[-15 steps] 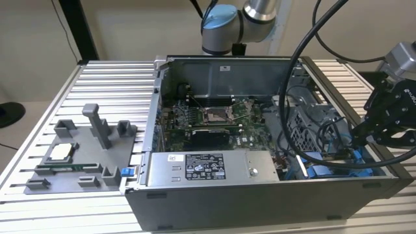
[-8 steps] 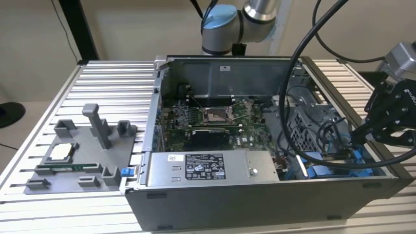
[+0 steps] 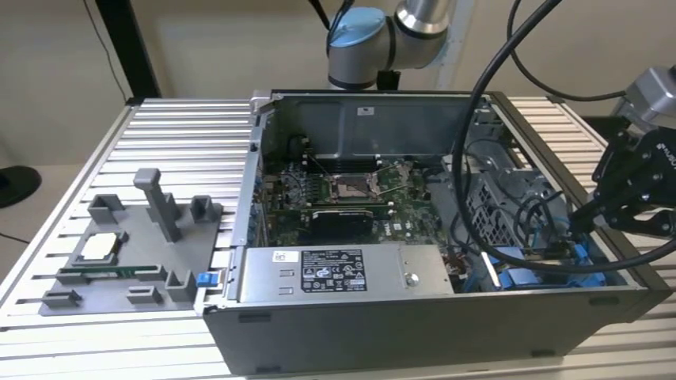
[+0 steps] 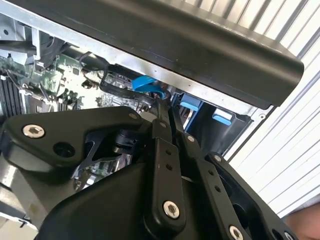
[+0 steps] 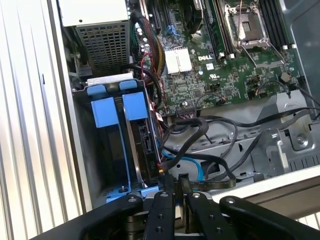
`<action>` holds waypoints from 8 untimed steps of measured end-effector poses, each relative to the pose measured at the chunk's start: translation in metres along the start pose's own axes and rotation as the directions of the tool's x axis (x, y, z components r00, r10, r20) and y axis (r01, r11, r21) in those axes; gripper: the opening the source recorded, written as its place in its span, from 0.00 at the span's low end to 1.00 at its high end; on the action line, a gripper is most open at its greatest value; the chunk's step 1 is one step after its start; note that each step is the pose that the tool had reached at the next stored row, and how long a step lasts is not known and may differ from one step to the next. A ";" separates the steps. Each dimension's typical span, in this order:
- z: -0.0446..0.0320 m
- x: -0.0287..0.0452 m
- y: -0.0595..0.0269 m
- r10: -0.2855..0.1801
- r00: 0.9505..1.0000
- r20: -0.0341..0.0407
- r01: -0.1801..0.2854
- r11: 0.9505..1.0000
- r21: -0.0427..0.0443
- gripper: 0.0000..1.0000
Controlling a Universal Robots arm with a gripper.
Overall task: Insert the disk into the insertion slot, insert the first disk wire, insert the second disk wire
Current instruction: 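Insert the second disk wire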
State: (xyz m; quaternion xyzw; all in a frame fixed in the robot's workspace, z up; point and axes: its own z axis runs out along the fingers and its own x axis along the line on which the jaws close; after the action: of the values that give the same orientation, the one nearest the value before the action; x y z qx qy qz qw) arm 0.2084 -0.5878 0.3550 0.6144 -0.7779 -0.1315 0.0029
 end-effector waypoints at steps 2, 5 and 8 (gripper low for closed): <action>-0.0015 0.0001 0.0015 0.000 1.000 0.000 0.000 1.000 0.000 0.00; -0.0048 0.0003 0.0059 0.000 1.000 0.000 0.000 1.000 0.000 0.00; -0.0075 0.0009 0.0114 0.000 1.000 0.000 0.000 1.000 -0.001 0.00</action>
State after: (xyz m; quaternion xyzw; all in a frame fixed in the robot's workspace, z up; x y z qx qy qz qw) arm 0.1985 -0.5878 0.3644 0.6144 -0.7779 -0.1318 0.0030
